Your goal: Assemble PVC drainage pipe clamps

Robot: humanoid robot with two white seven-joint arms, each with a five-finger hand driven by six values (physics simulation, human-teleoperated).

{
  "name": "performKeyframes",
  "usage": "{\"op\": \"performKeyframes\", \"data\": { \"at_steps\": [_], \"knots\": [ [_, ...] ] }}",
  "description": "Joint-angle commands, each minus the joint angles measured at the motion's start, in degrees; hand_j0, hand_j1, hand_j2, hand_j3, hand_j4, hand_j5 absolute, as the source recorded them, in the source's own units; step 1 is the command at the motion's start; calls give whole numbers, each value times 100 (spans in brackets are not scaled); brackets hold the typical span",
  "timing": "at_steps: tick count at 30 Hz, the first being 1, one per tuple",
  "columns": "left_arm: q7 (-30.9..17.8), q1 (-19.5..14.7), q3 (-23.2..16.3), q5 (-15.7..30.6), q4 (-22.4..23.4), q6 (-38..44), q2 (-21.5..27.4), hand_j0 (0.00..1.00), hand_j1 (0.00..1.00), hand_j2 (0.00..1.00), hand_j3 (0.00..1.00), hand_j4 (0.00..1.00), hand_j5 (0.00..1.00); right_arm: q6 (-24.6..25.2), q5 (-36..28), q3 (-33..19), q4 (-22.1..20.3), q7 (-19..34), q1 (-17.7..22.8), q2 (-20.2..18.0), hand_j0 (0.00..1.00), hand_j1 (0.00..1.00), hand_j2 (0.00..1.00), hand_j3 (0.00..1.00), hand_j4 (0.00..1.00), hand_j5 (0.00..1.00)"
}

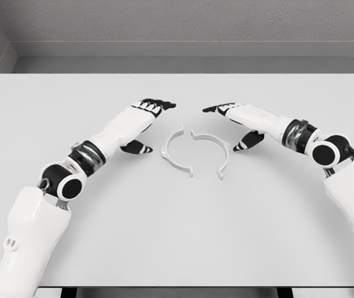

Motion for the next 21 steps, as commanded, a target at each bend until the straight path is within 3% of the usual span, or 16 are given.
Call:
{"op": "performKeyframes", "data": {
  "at_steps": [1, 12, 13, 15, 21],
  "knots": [
    [4, -9, -43, 26, 8, 24, -9, 100, 100, 100, 100, 100, 100, 4, -30, -11, -12, -4, 0, -41, 100, 100, 100, 100, 100, 100],
    [12, -167, -8, 26, 219, 51, -123, 100, 100, 100, 100, 100, 100, -136, -74, -64, -30, -39, 26, -146, 100, 100, 100, 100, 100, 100],
    [12, -220, -26, 26, 245, 60, -123, 100, 100, 100, 100, 100, 100, -136, -74, -72, -196, -47, 35, -172, 100, 100, 100, 100, 100, 100],
    [12, -360, -17, 26, 421, 77, -132, 100, 100, 100, 100, 100, 100, -128, -110, -81, -425, -56, 70, -383, 100, 100, 100, 100, 100, 100],
    [12, -843, -43, 26, 1124, 68, -334, 100, 100, 100, 100, 100, 100, -145, -110, -81, -443, -56, 123, -586, 100, 100, 100, 100, 100, 100]
  ]
}}
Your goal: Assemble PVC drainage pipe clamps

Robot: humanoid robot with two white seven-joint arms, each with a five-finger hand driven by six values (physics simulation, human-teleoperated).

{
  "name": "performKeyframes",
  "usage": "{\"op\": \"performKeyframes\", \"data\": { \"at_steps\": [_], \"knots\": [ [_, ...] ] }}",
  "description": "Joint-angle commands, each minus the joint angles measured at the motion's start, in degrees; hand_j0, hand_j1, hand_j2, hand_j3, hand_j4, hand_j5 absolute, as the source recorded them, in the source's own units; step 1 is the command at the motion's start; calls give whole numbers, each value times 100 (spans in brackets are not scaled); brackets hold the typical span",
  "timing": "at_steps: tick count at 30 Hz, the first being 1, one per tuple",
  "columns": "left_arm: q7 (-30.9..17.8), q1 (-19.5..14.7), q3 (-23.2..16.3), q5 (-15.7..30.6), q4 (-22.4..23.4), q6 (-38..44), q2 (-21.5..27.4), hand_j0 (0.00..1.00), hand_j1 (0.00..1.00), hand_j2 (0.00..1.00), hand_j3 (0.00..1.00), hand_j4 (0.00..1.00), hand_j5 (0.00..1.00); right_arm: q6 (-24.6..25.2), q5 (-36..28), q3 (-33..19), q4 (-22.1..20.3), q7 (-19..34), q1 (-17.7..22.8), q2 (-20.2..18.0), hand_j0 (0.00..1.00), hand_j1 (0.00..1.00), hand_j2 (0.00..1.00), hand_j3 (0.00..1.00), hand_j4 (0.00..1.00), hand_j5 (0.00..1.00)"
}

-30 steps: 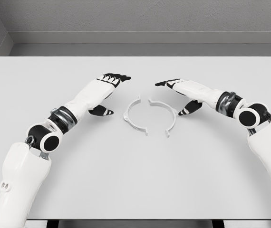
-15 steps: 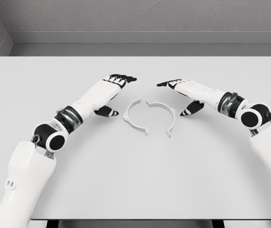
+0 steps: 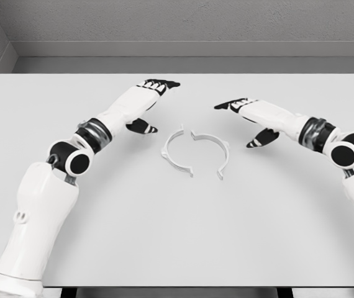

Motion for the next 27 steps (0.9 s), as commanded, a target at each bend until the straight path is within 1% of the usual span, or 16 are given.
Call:
{"op": "performKeyframes", "data": {
  "at_steps": [1, 3, 4, 5, 8, 10, 12, 13, 14, 16, 17, 18, 20, 22, 24, 27],
  "knots": [
    [3, -9, -8, 20, 327, 3, -103, 100, 100, 100, 100, 100, 100, 5, -40, -3, -32, 4, 0, -113, 100, 100, 100, 100, 100, 100],
    [3, -114, -17, 20, 432, 3, -165, 100, 100, 100, 100, 100, 100, 5, -40, -12, -76, 31, 0, -148, 100, 100, 100, 100, 100, 100],
    [3, -158, -26, -7, 458, 3, -261, 100, 100, 100, 100, 100, 100, 14, -40, -3, -278, 48, 0, -227, 100, 100, 100, 100, 100, 100],
    [3, -167, -26, -15, 520, 12, -279, 100, 100, 100, 100, 100, 100, 14, -40, -3, -375, 57, 9, -324, 100, 100, 100, 100, 100, 100],
    [3, -325, -26, -42, 704, 12, -437, 100, 100, 100, 100, 100, 100, 5, -32, 6, -393, 48, 97, -456, 100, 100, 100, 100, 100, 100],
    [3, -466, -35, -51, 950, 12, -551, 100, 100, 100, 100, 100, 100, 14, -40, 6, -402, 48, 97, -456, 100, 100, 100, 100, 100, 100],
    [3, -545, -35, -51, 1083, 21, -587, 100, 100, 100, 100, 100, 100, 75, -49, 6, -472, 48, 123, -447, 100, 100, 100, 100, 100, 100],
    [3, -598, -35, -51, 1170, 21, -587, 100, 100, 100, 100, 100, 100, 76, -128, 6, -481, 48, 141, -429, 100, 100, 100, 100, 100, 100],
    [3, -686, -35, -51, 1328, 21, -587, 100, 100, 100, 100, 100, 100, 75, -365, -3, -489, 57, 193, -438, 100, 100, 100, 100, 100, 100],
    [12, -756, -35, -51, 1469, 21, -596, 100, 100, 100, 100, 100, 100, 84, -427, -3, -674, 57, 343, -456, 100, 100, 100, 100, 100, 100],
    [12, -817, -35, -51, 1610, 21, -596, 100, 100, 100, 100, 100, 100, 75, -629, -3, -683, 57, 378, -508, 100, 100, 100, 100, 100, 100],
    [12, -835, -35, -51, 1654, 21, -596, 100, 100, 100, 100, 100, 100, 67, -857, -3, -683, 57, 457, -552, 100, 100, 100, 100, 100, 100],
    [20, -835, -52, -51, 1680, 179, -596, 100, 100, 100, 100, 100, 100, 75, -1042, -3, -700, 57, 475, -588, 100, 100, 100, 100, 100, 100],
    [20, -835, -114, -51, 1689, 285, -596, 100, 100, 100, 100, 100, 100, 75, -1490, -3, -700, 57, 536, -649, 100, 100, 100, 100, 100, 100],
    [20, -844, -123, -51, 1689, 285, -596, 100, 100, 100, 100, 100, 100, 75, -1543, -3, -700, 57, 571, -693, 100, 100, 100, 100, 100, 100],
    [20, -835, -123, -59, 1689, 285, -596, 100, 100, 100, 100, 100, 100, 75, -1543, -12, -727, 66, 633, -860, 100, 100, 100, 100, 100, 100]
  ]
}}
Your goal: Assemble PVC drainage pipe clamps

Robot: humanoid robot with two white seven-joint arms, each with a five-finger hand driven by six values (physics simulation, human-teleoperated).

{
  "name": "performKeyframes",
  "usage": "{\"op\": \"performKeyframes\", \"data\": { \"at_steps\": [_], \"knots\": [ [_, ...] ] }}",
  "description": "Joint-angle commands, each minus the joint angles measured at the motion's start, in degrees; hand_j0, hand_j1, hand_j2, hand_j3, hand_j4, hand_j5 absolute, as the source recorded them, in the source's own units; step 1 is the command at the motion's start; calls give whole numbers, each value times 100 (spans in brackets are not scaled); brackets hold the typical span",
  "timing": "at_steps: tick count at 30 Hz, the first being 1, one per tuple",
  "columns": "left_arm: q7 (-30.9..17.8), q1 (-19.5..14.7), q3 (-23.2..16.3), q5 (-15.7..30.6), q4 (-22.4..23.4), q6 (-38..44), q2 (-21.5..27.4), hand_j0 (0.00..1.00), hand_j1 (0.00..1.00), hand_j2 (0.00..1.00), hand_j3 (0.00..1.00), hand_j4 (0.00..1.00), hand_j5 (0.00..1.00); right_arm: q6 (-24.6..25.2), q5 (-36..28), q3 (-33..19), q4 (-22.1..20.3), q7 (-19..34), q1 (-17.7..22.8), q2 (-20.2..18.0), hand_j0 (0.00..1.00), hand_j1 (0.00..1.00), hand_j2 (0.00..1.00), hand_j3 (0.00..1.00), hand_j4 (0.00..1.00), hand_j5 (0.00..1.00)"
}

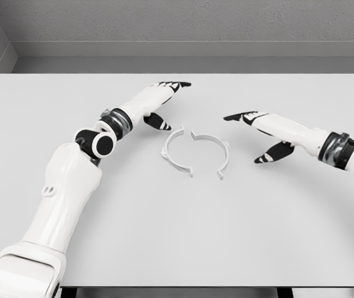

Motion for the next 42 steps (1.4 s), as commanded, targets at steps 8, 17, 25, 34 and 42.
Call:
{"op": "performKeyframes", "data": {
  "at_steps": [8, 17, 25, 34, 42],
  "knots": [
    [4, -53, -19, 20, 127, 109, -1, 100, 100, 100, 100, 100, 100, -16, -68, 1, -579, -6, 255, -517, 100, 100, 100, 100, 100, 100],
    [22, -53, -186, 20, 136, 109, -1, 100, 100, 100, 100, 100, 100, -7, -51, -8, -684, -6, 369, -588, 100, 100, 100, 100, 100, 100],
    [22, -53, -265, 20, 110, 100, -1, 100, 100, 100, 100, 100, 100, 2, -60, -8, -886, -6, 466, -728, 100, 100, 100, 100, 100, 100],
    [30, -44, -309, 20, 92, 100, -1, 100, 100, 100, 100, 100, 100, -42, -60, -166, -904, -6, 589, -772, 100, 100, 100, 100, 100, 100],
    [30, -44, -371, 20, 66, 100, -1, 100, 100, 100, 100, 100, 100, -174, -60, -210, -992, -6, 721, -790, 100, 100, 100, 100, 100, 100]
  ]
}}
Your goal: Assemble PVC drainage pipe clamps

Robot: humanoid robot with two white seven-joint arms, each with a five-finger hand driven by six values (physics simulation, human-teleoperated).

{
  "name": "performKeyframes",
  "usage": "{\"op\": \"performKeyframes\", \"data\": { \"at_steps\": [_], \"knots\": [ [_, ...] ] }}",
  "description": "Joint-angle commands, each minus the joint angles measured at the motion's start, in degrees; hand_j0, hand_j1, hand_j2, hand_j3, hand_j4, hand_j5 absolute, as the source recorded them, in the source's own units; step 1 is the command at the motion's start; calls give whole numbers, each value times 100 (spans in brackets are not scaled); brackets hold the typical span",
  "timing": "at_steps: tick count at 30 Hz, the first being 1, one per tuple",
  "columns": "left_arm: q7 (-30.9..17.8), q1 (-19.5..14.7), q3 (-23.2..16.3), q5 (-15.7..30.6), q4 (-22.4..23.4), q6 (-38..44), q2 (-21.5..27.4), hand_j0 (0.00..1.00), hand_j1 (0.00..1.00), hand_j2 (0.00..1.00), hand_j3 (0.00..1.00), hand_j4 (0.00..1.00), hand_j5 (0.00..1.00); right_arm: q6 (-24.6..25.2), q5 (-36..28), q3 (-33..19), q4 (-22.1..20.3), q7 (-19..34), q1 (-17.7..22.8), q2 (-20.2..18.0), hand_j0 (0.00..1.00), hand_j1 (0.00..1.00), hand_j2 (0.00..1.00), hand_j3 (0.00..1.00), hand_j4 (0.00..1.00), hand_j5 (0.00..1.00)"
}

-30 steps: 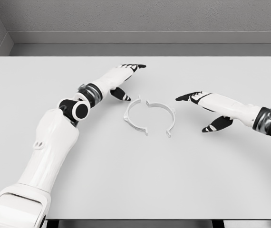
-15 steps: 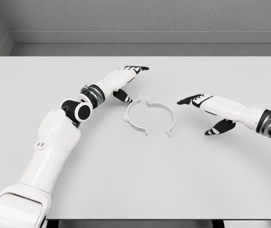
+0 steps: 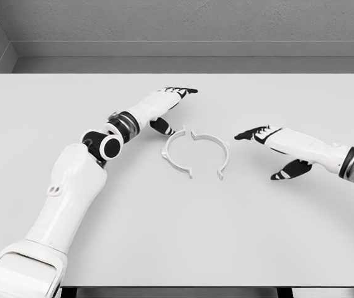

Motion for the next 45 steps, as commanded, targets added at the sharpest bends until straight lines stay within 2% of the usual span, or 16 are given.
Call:
{"op": "performKeyframes", "data": {
  "at_steps": [1, 6, 10, 12, 19, 23, 33, 45],
  "knots": [
    [3, 9, -6, 25, -7, 3, -1, 100, 100, 100, 100, 100, 100, -84, -35, -14, -16, -7, 0, 7, 100, 100, 100, 100, 100, 100],
    [3, 18, -50, 25, -33, 3, -1, 100, 100, 100, 100, 100, 100, -93, -26, -5, -16, 2, 44, 87, 100, 100, 100, 100, 100, 100],
    [3, 26, -50, 25, -33, 3, -1, 100, 100, 100, 100, 100, 100, -84, -26, 57, -24, -7, 97, 333, 100, 100, 100, 100, 100, 100],
    [3, 35, -58, 25, -60, 3, -1, 100, 100, 100, 100, 100, 100, -93, -17, 57, -156, 2, 132, 333, 100, 100, 100, 100, 100, 100],
    [3, 62, -85, 25, -121, 3, -1, 100, 100, 100, 100, 100, 100, -409, 1028, 66, -253, -7, 88, 350, 100, 100, 100, 100, 100, 100],
    [3, 62, -94, 25, -121, 3, -1, 100, 100, 100, 100, 100, 100, -427, 1064, 74, -253, -7, 79, 368, 100, 100, 100, 100, 100, 100],
    [3, 62, -94, -72, -121, -5, -1, 100, 100, 100, 100, 100, 100, -383, 1389, 320, -218, -7, -132, 957, 100, 100, 100, 100, 100, 100],
    [3, 62, -252, -177, -271, -5, -1, 100, 100, 100, 100, 100, 100, -374, 1617, 338, -200, -7, -229, 1150, 100, 100, 100, 100, 100, 100]
  ]
}}
